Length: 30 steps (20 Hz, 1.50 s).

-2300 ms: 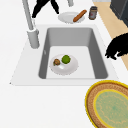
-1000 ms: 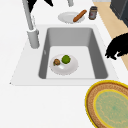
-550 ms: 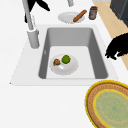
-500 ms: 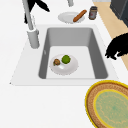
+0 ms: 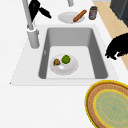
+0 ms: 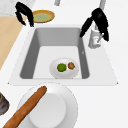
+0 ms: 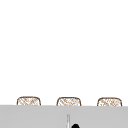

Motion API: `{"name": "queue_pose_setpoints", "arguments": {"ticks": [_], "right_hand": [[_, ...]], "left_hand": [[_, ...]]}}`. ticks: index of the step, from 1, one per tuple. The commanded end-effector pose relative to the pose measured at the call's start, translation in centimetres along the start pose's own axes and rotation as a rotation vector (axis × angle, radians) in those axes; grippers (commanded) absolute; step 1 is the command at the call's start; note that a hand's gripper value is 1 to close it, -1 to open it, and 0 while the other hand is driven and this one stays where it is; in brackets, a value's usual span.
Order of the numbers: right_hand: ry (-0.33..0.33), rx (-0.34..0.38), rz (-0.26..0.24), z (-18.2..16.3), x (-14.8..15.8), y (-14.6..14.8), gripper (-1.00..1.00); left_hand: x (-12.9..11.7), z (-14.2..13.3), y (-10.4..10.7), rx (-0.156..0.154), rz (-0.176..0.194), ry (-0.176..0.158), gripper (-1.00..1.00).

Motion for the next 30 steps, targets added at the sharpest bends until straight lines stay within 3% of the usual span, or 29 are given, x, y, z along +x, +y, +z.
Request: {"name": "queue_pose_setpoints", "arguments": {"ticks": [1,4,5,6,10,13,16,20,30], "right_hand": [[0.006,0.002,0.022,-0.9,0.1,0.4,-1.00],[0.011,0.007,0.031,-1.5,0.2,0.7,-1.00],[0.002,-0.005,0.023,-1.6,-0.3,1.1,1.00],[-0.036,-0.063,0.022,-1.4,-1.8,2.2,1.00],[-0.123,-0.235,-0.058,-2.3,-3.4,3.0,1.00],[-0.185,-0.314,-0.119,-3.3,-4.8,3.4,1.00],[-0.227,-0.361,-0.240,-3.3,-5.8,4.6,1.00],[-0.300,-0.431,-0.304,-3.9,-6.7,6.0,1.00],[-0.408,-0.532,-0.249,-4.8,-7.1,6.9,1.00]], "left_hand": [[0.0,0.0,0.0,0.000,0.000,0.000,0.00],[0.0,0.0,0.0,0.000,0.000,0.000,0.00],[0.0,0.0,0.0,0.000,0.000,0.000,0.00],[0.0,0.0,0.0,0.000,0.000,0.000,0.00],[0.0,0.0,0.0,0.000,0.000,0.000,0.00],[0.0,0.0,0.0,0.000,0.000,0.000,0.00],[0.0,0.0,0.0,0.000,0.000,0.000,0.00],[0.0,0.0,0.0,0.000,0.000,0.000,0.00],[0.0,0.0,0.0,0.000,0.000,0.000,0.00]]}}
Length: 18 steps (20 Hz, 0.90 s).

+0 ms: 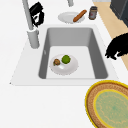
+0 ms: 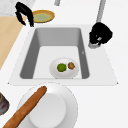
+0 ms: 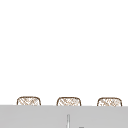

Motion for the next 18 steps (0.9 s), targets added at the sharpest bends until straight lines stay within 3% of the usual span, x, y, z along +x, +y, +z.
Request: {"name": "queue_pose_setpoints", "arguments": {"ticks": [1,10,18], "right_hand": [[-0.038,-0.009,-0.021,-0.3,-1.3,1.7,1.00],[-0.130,-0.062,-0.022,-0.3,-2.4,2.4,1.00],[-0.143,-0.056,0.014,0.1,-2.3,2.6,1.00]], "left_hand": [[0.0,0.0,0.0,0.000,0.000,0.000,0.00],[0.0,0.0,0.0,0.000,0.000,0.000,0.00],[0.0,0.0,0.0,0.000,0.000,0.000,0.00]]}}
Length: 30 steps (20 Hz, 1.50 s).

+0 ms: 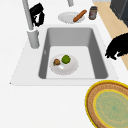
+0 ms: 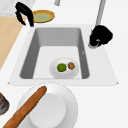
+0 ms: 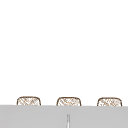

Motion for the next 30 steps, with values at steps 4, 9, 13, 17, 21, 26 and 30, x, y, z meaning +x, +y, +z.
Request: {"name": "queue_pose_setpoints", "arguments": {"ticks": [4,9,13,17,21,26,30], "right_hand": [[0.006,0.022,0.006,0.2,-0.9,1.7,1.00],[-0.004,0.007,-0.012,0.3,-0.5,0.1,-1.00],[0.011,-0.005,-0.044,2.1,-1.0,-3.5,-1.00],[0.035,0.033,-0.033,4.0,-2.1,-5.9,-1.00],[0.050,0.031,-0.003,5.2,-3.1,-7.1,-1.00],[0.149,-0.003,0.054,6.0,-3.0,-6.4,-1.00],[0.209,-0.003,0.057,6.8,-2.6,-6.2,-1.00]], "left_hand": [[0.0,0.0,0.0,0.000,0.000,0.000,0.00],[0.0,0.0,0.0,0.000,0.000,0.000,0.00],[0.0,0.0,0.0,0.000,0.000,0.000,0.00],[0.0,0.0,0.0,0.000,0.000,0.000,0.00],[0.0,0.0,0.0,0.000,0.000,0.000,0.00],[0.0,0.0,0.0,0.000,0.000,0.000,0.00],[0.0,0.0,0.0,0.000,0.000,0.000,0.00]]}}
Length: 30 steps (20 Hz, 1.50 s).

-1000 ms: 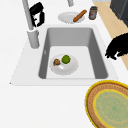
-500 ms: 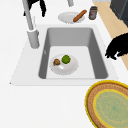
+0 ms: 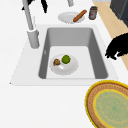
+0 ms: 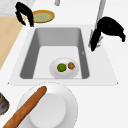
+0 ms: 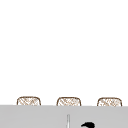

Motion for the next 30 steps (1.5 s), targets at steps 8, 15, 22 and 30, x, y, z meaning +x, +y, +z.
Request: {"name": "queue_pose_setpoints", "arguments": {"ticks": [8,15,22,30], "right_hand": [[0.052,-0.020,0.022,5.3,1.5,2.9,-1.00],[0.053,-0.024,0.026,10.1,3.4,5.2,-1.00],[0.053,-0.013,0.022,15.0,5.5,7.3,-1.00],[0.061,-0.032,0.024,20.2,7.8,10.5,-1.00]], "left_hand": [[0.0,0.0,0.0,0.000,0.000,0.000,0.00],[0.0,0.0,0.0,0.000,0.000,0.000,0.00],[0.0,0.0,0.0,0.000,0.000,0.000,0.00],[0.0,0.0,0.0,0.000,0.000,0.000,0.00]]}}
